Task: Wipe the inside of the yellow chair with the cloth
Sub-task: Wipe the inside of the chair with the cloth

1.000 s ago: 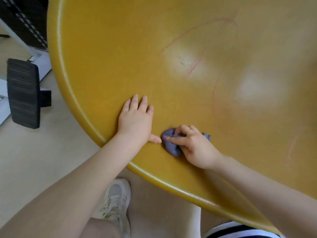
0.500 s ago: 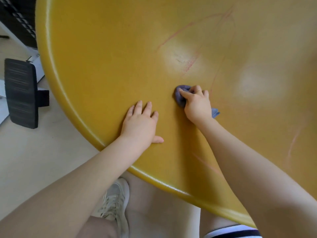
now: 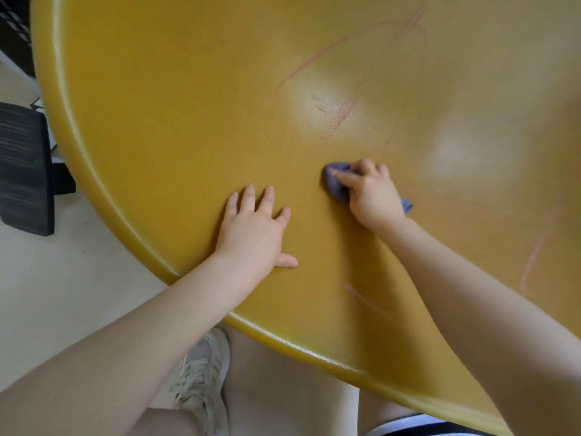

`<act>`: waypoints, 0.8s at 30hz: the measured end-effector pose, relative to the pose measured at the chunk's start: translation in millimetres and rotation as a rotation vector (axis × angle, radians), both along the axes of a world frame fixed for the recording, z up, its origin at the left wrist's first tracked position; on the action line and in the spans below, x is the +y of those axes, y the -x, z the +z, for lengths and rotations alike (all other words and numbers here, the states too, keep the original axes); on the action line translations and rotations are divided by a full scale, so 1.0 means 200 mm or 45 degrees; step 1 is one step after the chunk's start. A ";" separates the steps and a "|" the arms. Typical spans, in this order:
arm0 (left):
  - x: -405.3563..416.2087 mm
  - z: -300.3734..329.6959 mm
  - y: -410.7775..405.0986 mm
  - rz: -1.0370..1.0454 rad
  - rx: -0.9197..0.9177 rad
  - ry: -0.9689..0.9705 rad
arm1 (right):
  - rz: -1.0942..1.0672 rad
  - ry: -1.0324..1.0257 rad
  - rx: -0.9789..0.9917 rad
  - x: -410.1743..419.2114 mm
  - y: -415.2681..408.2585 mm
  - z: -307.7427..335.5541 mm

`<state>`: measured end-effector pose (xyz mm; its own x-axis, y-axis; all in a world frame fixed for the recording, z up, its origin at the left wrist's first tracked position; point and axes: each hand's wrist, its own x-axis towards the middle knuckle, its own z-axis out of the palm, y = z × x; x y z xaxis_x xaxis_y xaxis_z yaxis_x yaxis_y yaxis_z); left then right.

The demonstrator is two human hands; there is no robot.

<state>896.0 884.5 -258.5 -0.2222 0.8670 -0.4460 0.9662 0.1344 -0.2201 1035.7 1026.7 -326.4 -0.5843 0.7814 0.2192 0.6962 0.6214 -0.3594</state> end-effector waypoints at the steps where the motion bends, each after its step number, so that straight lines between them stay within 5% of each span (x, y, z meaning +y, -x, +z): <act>1: 0.00 0.00 0.00 0.004 -0.002 0.001 | -0.104 0.047 -0.034 0.07 0.03 0.01; 5: 0.00 0.00 0.00 0.007 -0.013 -0.009 | -0.151 0.229 -0.108 0.12 0.06 0.05; 14: 0.01 0.03 -0.01 0.019 -0.014 0.014 | 0.461 0.462 0.000 -0.69 -0.22 0.11; 18: 0.00 0.05 -0.01 0.003 -0.011 0.034 | 0.610 0.462 -0.004 -0.67 -0.27 0.12; 24: -0.07 0.12 -0.01 -0.109 -0.131 0.202 | 0.245 0.148 -0.051 -0.34 -0.12 0.02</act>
<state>898.2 871.4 -234.9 -0.0967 0.7979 -0.5950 0.9911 0.0220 -0.1315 1060.2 958.7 -321.6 -0.7317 0.6731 0.1077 0.5838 0.7003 -0.4108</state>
